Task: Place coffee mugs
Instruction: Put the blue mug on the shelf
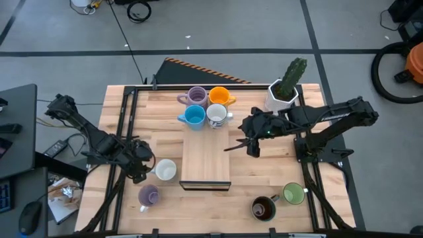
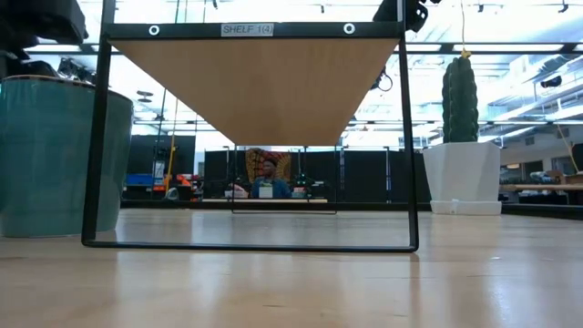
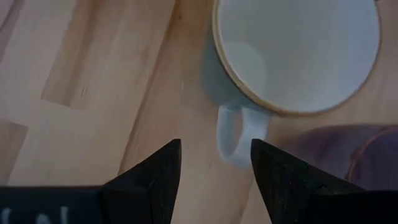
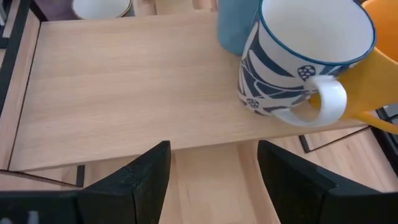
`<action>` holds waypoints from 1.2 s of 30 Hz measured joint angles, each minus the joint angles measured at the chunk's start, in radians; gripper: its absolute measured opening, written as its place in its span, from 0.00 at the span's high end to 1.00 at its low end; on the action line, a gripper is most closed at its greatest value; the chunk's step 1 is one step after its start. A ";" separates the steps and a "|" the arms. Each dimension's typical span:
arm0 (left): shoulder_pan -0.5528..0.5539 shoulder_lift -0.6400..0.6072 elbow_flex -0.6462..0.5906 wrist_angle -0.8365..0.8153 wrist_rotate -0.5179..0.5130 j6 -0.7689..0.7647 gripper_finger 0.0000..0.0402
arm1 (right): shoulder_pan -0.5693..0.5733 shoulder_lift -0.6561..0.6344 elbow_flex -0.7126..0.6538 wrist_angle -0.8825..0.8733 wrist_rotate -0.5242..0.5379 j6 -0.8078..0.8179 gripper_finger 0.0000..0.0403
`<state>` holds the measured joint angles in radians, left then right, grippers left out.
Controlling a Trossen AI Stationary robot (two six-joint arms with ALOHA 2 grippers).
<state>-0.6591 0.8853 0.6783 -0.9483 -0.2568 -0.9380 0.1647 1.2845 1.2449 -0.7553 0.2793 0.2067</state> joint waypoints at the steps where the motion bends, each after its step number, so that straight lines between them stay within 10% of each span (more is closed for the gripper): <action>1: -0.003 0.001 -0.002 0.000 0.001 0.011 0.50 | 0.001 0.002 0.000 0.003 0.000 0.004 0.39; 23: -0.038 0.261 -0.005 0.114 -0.024 0.084 0.51 | 0.000 0.005 0.000 0.010 -0.008 0.040 0.39; 36: -0.009 0.307 -0.005 0.137 0.027 0.083 0.76 | 0.000 0.005 0.000 0.015 -0.011 0.045 0.39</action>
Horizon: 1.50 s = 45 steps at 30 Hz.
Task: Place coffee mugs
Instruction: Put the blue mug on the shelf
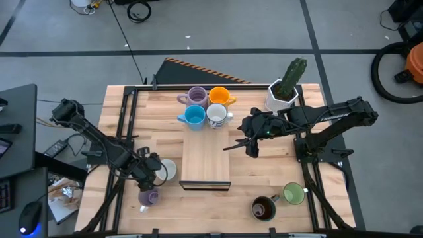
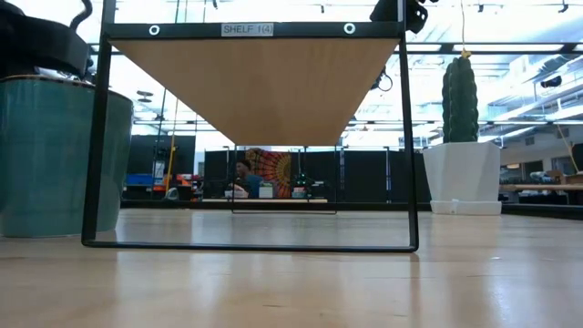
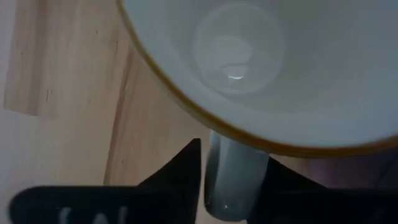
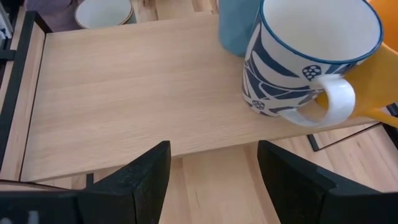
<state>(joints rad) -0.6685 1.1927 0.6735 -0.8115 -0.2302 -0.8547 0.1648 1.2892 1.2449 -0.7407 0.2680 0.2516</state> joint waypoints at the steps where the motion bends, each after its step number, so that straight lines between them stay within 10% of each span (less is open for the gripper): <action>1: -0.001 0.000 0.000 0.000 -0.001 0.007 0.79 | 0.003 0.000 0.000 -0.002 -0.001 -0.001 0.39; 45: 0.130 -0.238 0.047 -0.147 -0.045 0.207 0.86 | 0.134 -0.014 -0.023 -0.127 0.134 0.090 0.39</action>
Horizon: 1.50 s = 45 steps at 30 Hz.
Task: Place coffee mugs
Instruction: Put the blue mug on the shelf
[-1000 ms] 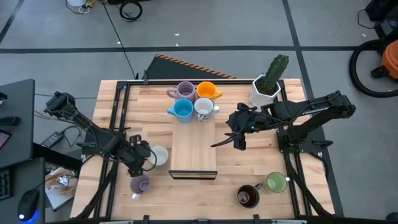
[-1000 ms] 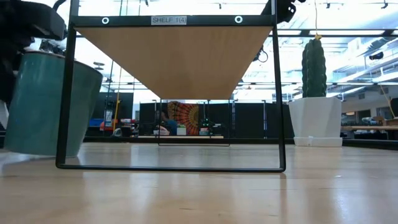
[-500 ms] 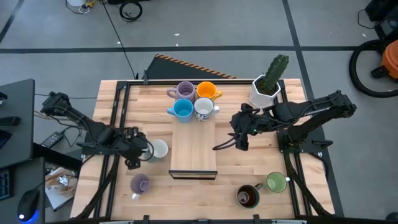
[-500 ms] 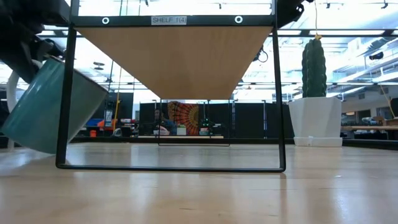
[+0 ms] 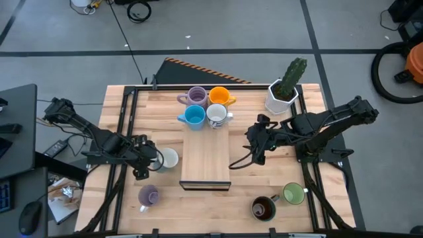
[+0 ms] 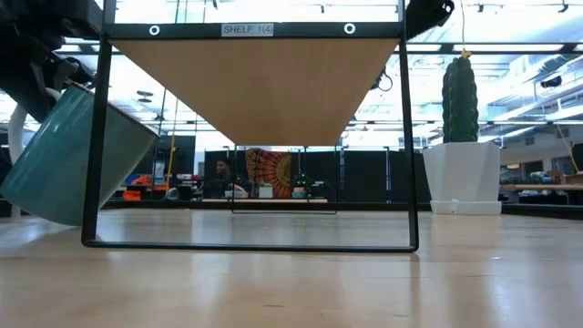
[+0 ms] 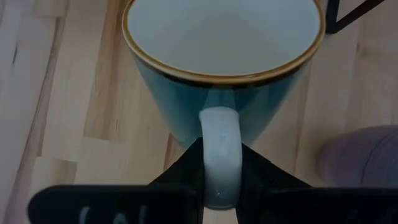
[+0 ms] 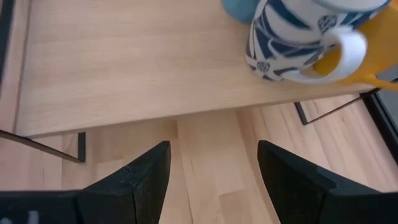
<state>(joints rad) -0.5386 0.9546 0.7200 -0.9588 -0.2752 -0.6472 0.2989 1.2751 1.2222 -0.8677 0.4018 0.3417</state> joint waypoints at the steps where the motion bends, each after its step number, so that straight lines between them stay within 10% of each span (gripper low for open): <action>1: -0.004 0.000 0.000 0.001 -0.004 0.000 0.86 | 0.000 0.000 -0.012 0.006 0.000 0.003 0.39; 45: -0.026 -0.416 0.000 0.065 -0.205 0.191 0.86 | -0.016 -0.198 -0.305 0.240 0.017 -0.007 0.39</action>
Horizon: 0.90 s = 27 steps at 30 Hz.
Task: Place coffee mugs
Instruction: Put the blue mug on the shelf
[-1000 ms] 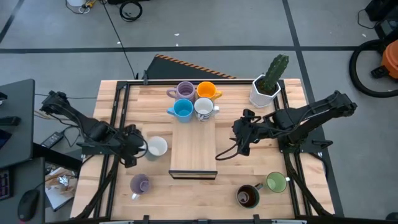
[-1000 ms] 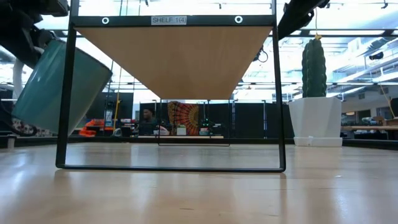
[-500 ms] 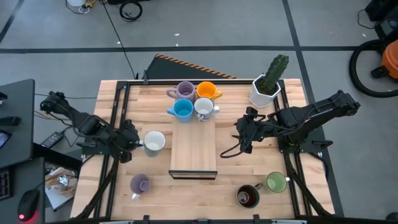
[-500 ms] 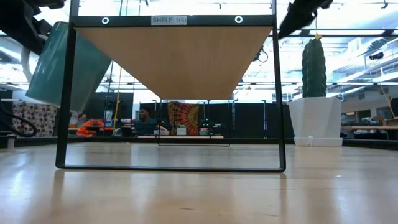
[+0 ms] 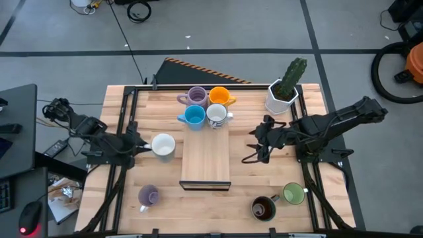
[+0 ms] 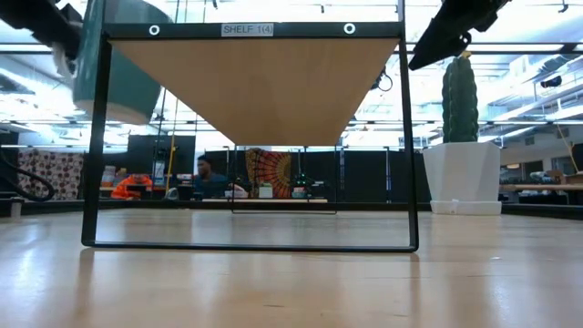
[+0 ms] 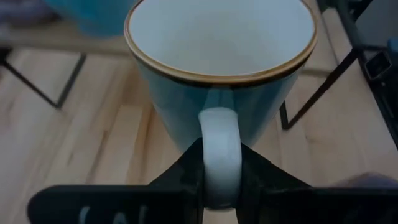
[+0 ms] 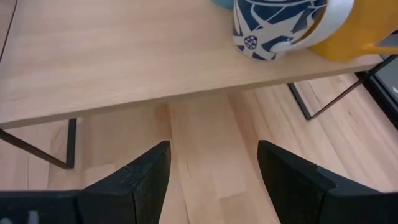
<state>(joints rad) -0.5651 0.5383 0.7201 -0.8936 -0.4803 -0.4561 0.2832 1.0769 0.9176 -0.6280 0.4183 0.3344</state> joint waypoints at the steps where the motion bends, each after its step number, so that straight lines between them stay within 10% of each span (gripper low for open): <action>1: 0.001 -0.003 0.000 0.016 -0.007 0.018 0.86 | 0.000 -0.003 0.000 0.001 0.000 -0.005 0.39; 27: 0.001 0.031 -0.022 0.375 -0.113 0.281 0.86 | -0.064 -0.111 -0.115 0.128 0.000 -0.130 0.46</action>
<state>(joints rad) -0.5640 0.5690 0.6983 -0.5190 -0.5929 -0.1755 0.2192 0.9663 0.8028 -0.5003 0.4183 0.2043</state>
